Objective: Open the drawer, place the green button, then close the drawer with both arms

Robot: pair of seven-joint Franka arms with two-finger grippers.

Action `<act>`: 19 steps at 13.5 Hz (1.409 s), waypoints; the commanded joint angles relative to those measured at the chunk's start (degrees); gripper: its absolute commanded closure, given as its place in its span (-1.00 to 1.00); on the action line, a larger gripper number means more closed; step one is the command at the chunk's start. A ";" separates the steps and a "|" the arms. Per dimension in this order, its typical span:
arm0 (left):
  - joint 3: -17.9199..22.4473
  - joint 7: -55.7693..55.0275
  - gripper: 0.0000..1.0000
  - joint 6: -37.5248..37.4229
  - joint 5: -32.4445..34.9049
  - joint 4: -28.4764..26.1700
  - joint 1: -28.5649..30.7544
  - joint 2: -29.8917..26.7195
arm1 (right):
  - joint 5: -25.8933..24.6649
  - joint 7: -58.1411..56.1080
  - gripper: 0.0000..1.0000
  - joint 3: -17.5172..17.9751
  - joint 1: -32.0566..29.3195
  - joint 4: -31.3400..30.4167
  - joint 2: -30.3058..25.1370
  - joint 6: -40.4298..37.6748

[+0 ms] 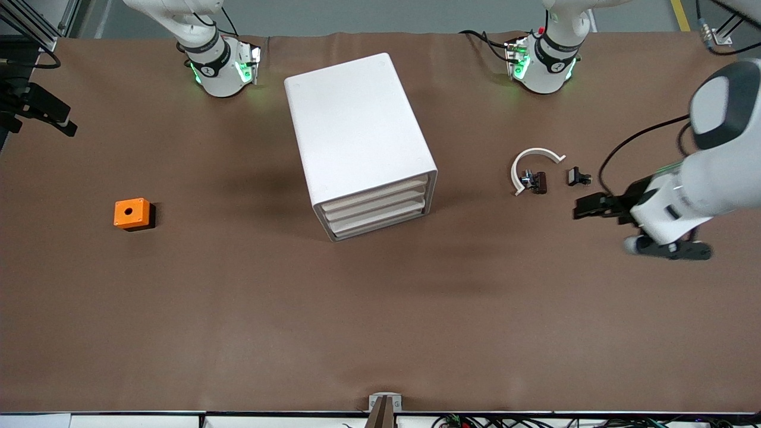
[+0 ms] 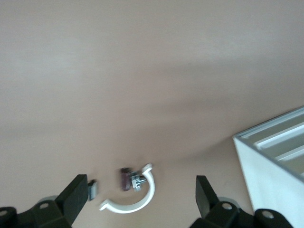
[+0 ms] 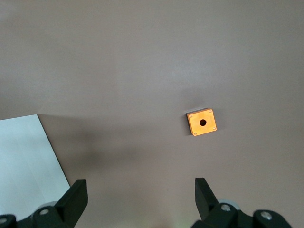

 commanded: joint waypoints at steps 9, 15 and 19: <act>-0.86 3.15 -1.00 -3.72 5.69 -2.58 8.07 -15.40 | 2.15 -0.22 -1.00 0.43 -0.90 -0.07 -0.69 0.10; 0.10 7.03 -1.00 -3.81 4.72 -3.73 7.12 -19.37 | 2.15 -0.22 -1.00 0.43 -0.90 -0.16 -0.69 0.01; 15.74 6.41 -1.00 -3.81 4.64 -3.55 -8.62 -19.19 | 2.15 -0.22 -1.00 0.43 -0.90 -0.16 -0.77 -0.34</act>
